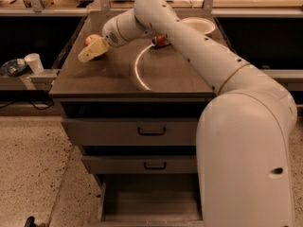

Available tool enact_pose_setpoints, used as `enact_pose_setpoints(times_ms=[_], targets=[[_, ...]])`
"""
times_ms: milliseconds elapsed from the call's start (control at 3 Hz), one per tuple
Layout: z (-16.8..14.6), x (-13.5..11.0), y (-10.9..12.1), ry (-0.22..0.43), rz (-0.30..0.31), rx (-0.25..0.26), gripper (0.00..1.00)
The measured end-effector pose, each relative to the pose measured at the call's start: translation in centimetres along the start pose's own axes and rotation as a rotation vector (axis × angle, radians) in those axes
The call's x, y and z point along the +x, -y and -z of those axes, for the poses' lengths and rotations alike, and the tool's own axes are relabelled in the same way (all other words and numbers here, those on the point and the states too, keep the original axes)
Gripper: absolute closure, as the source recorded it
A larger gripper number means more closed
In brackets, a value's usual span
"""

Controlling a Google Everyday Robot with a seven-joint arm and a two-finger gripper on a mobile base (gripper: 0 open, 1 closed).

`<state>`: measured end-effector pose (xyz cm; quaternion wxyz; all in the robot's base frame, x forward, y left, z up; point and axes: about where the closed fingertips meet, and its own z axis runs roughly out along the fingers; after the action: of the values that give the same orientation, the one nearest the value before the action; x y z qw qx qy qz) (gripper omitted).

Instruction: Place apple into bottom drawer

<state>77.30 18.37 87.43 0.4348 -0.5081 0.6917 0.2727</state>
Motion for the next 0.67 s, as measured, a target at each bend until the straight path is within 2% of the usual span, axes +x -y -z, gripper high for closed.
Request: enact_pose_setpoints(times_ms=[333,667], targets=[[-1.8,0.0,0.9,0.016,0.045,0.022,0.0],[-2.8,-0.2,1.2,0.043,0.037,-0.002,0.15]])
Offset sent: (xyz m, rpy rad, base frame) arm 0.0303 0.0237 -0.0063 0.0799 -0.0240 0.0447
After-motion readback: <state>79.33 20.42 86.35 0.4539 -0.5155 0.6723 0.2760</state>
